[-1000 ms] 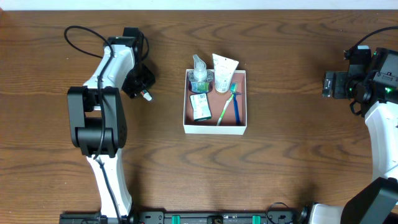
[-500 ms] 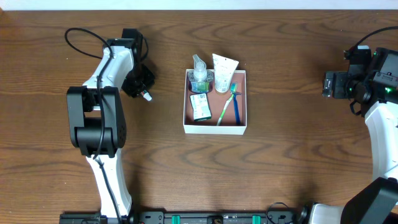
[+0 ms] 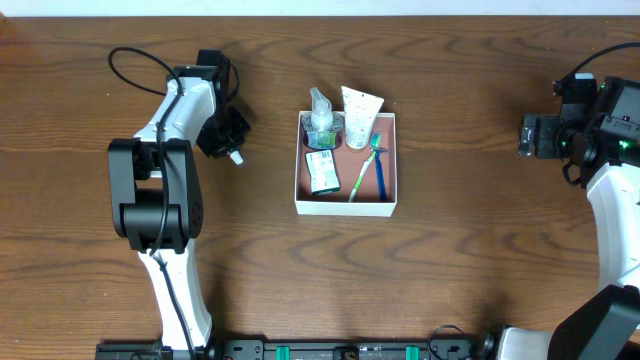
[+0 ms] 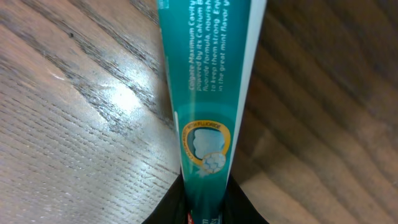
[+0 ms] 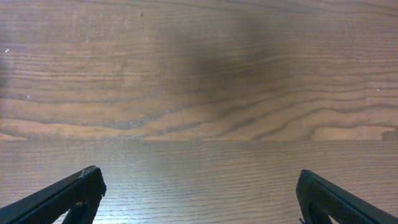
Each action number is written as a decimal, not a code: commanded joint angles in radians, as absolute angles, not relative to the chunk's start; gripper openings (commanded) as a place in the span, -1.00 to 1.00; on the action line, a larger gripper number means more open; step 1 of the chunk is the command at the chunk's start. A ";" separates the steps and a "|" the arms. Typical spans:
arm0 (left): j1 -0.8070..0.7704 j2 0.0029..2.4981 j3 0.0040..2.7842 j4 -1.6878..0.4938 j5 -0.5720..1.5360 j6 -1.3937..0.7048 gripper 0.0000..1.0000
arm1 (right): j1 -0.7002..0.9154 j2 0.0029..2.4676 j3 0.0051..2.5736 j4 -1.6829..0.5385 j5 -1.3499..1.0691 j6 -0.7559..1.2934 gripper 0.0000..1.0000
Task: Pack container
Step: 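Lower the left gripper and grasp the teal toothpaste tube, then carry the toothpaste tube over the box with the left gripper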
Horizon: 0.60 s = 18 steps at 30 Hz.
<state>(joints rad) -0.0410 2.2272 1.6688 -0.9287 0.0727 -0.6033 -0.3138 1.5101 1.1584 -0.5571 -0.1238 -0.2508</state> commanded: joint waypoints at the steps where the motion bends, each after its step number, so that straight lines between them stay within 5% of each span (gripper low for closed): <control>1: -0.038 2.231 1.689 -0.967 0.072 -0.504 -0.71 | -0.307 1.512 1.164 -0.558 -0.132 -0.263 0.98; 10: -0.039 2.045 1.739 -1.041 0.073 -0.377 -0.70 | -0.307 1.512 1.164 -0.558 -0.132 -0.263 0.98; 18: -0.063 1.772 1.741 -1.095 0.341 -0.212 -0.70 | -0.307 1.512 1.164 -0.558 -0.132 -0.263 0.98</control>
